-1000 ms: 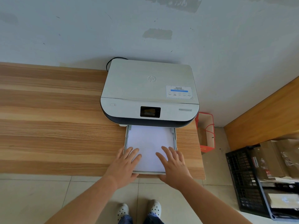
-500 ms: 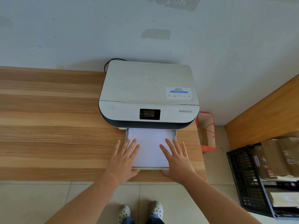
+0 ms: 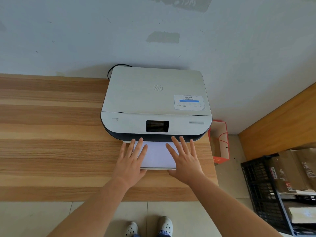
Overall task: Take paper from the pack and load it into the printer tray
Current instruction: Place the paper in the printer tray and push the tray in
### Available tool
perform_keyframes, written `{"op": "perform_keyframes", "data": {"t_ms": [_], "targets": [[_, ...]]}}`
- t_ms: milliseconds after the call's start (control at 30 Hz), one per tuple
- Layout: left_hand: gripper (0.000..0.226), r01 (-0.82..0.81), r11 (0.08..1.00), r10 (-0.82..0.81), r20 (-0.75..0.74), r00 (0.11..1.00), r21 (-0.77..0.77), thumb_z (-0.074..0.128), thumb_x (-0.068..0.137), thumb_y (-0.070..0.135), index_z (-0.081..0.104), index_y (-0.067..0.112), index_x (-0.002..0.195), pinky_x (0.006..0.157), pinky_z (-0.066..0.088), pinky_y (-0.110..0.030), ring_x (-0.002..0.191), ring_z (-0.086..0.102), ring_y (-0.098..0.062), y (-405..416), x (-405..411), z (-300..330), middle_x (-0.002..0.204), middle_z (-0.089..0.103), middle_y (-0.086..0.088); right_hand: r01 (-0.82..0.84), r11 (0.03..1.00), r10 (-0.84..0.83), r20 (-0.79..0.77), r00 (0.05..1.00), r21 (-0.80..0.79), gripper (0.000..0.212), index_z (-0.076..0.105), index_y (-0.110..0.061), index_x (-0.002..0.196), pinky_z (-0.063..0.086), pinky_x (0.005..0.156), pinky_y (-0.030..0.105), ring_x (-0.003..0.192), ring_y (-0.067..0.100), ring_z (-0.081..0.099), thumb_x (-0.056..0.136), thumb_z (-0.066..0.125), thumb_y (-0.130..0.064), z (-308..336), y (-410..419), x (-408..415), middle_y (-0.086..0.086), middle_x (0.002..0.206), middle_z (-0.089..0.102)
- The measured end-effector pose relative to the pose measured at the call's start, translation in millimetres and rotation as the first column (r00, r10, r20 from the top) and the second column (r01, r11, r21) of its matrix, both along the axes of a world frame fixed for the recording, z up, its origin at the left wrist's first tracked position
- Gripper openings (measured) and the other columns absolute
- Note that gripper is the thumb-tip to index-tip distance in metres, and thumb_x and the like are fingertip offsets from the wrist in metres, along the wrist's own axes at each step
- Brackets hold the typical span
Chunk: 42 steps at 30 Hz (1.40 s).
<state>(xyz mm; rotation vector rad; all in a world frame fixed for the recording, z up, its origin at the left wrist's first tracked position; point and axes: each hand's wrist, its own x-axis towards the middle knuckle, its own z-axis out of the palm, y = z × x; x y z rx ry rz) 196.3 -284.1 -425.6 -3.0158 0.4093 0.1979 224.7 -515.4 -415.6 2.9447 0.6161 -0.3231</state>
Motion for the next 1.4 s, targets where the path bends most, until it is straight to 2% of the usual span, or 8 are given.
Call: {"op": "perform_keyframes", "data": {"t_ms": [133, 367, 467, 567, 667, 867, 1200, 1400], "targets": [[0.093, -0.003, 1.000, 0.004, 0.033, 0.999, -0.016, 0.063, 0.078, 0.053, 0.016, 0.020, 0.151, 0.116, 0.010, -0.057, 0.146, 0.007, -0.034, -2, 13, 3, 0.161, 0.000, -0.011, -0.004, 1.000, 0.005, 0.040, 0.999, -0.028, 0.100, 0.009, -0.029, 0.152, -0.011, 0.112, 0.063, 0.146, 0.034, -0.014, 0.074, 0.061, -0.064, 3, 2, 13, 0.007, 0.162, -0.006], [0.096, -0.017, 1.000, 0.019, 0.056, 0.998, -0.024, 0.064, 0.079, 0.053, 0.008, 0.021, 0.151, 0.115, 0.004, -0.055, 0.146, -0.005, -0.033, -2, 32, 3, 0.159, -0.012, -0.010, -0.015, 0.998, 0.020, 0.073, 0.997, -0.068, 0.103, -0.012, -0.031, 0.151, -0.017, 0.111, 0.061, 0.141, 0.032, -0.031, 0.080, 0.054, -0.066, 6, 3, 33, 0.005, 0.157, -0.029], [0.096, -0.037, 0.999, 0.040, 0.074, 0.996, -0.039, 0.066, 0.078, 0.052, 0.013, 0.020, 0.151, 0.116, 0.008, -0.056, 0.147, -0.003, -0.033, -1, 36, 2, 0.161, -0.004, -0.011, -0.003, 0.998, 0.009, 0.087, 0.996, -0.070, 0.103, -0.011, -0.029, 0.151, -0.015, 0.113, 0.060, 0.142, 0.032, -0.029, 0.080, 0.054, -0.068, 6, 3, 37, 0.007, 0.157, -0.028], [0.097, -0.061, 0.998, 0.063, 0.075, 0.995, -0.030, 0.061, 0.079, 0.057, 0.006, 0.022, 0.152, 0.117, 0.006, -0.056, 0.146, -0.009, -0.033, -1, 43, 1, 0.160, -0.010, -0.010, 0.000, 0.998, 0.005, 0.094, 0.996, -0.061, 0.104, -0.012, -0.027, 0.151, -0.015, 0.113, 0.059, 0.142, 0.032, -0.029, 0.081, 0.054, -0.067, 5, 2, 43, 0.007, 0.157, -0.028], [0.099, -0.095, 0.995, 0.098, 0.078, 0.992, -0.039, 0.060, 0.079, 0.059, 0.005, 0.021, 0.152, 0.117, 0.007, -0.056, 0.146, -0.009, -0.035, 0, 48, 3, 0.160, -0.013, -0.012, 0.016, 0.999, -0.011, 0.113, 0.994, -0.043, 0.108, -0.005, -0.023, 0.153, -0.009, 0.115, 0.059, 0.144, 0.031, -0.024, 0.078, 0.060, -0.064, 6, 3, 47, 0.007, 0.159, -0.021], [0.100, -0.076, 0.995, 0.082, 0.090, 0.993, -0.068, 0.065, 0.075, 0.060, 0.016, 0.019, 0.151, 0.115, 0.015, -0.057, 0.146, -0.001, -0.038, 6, 56, -4, 0.160, -0.008, -0.014, 0.016, 1.000, -0.015, 0.119, 0.993, -0.014, 0.112, 0.000, -0.018, 0.153, 0.001, 0.117, 0.057, 0.145, 0.033, -0.019, 0.074, 0.067, -0.062, -1, 2, 52, 0.009, 0.160, -0.017], [0.096, -0.076, 0.994, 0.086, 0.129, 0.988, -0.085, 0.072, 0.075, 0.046, 0.021, 0.015, 0.150, 0.113, 0.020, -0.060, 0.145, 0.006, -0.041, 2, 59, -12, 0.159, 0.000, -0.018, 0.015, 1.000, -0.019, 0.184, 0.983, 0.026, 0.103, 0.008, -0.016, 0.153, 0.010, 0.117, 0.059, 0.147, 0.035, -0.009, 0.079, 0.066, -0.057, -9, 3, 53, 0.010, 0.160, -0.011], [0.093, -0.078, 0.995, 0.086, 0.142, 0.986, -0.066, 0.074, 0.075, 0.040, 0.023, 0.012, 0.148, 0.110, 0.022, -0.064, 0.143, 0.008, -0.045, -3, 61, -14, 0.158, 0.002, -0.021, 0.006, 1.000, -0.008, 0.199, 0.980, 0.013, 0.099, 0.004, -0.016, 0.153, 0.009, 0.116, 0.060, 0.147, 0.036, -0.011, 0.082, 0.064, -0.052, -14, 5, 54, 0.011, 0.160, -0.013]]}}
